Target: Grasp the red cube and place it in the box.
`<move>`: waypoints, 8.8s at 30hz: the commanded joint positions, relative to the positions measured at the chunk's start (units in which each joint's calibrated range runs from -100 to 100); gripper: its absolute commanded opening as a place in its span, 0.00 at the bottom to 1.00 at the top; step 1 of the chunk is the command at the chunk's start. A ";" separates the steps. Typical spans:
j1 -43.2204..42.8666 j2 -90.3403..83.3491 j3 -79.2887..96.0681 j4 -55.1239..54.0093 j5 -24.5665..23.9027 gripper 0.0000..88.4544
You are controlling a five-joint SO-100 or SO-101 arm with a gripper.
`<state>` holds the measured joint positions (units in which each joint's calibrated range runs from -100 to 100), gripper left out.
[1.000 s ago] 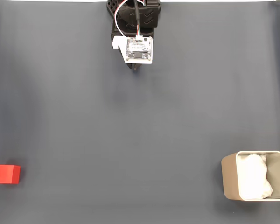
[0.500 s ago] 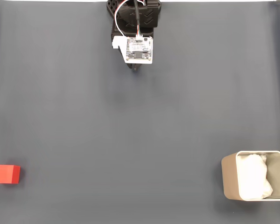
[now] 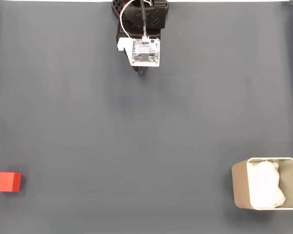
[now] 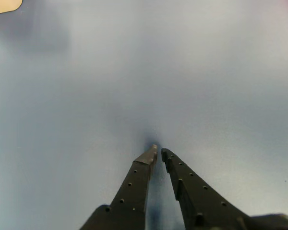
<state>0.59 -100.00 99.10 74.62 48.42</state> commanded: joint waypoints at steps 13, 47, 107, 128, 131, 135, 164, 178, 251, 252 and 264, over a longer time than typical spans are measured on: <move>-0.38 0.09 0.54 -15.61 0.05 0.00; 2.53 52.95 -64.52 -27.74 0.44 0.00; 30.30 115.25 -126.47 -23.88 -0.29 0.21; 33.92 134.92 -144.90 -26.59 1.12 0.53; 34.42 137.35 -147.00 -27.49 1.37 0.57; 34.63 139.86 -149.10 -28.80 1.51 0.59; 33.78 156.41 -164.24 -31.26 1.17 0.63; 33.36 160.05 -166.16 -31.26 1.32 0.64; 30.59 157.11 -162.87 -27.98 2.69 0.29; 30.59 157.11 -162.87 -27.90 2.69 0.28; 30.51 156.07 -162.60 -27.90 2.74 0.13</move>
<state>31.90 61.70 -62.57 46.30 50.82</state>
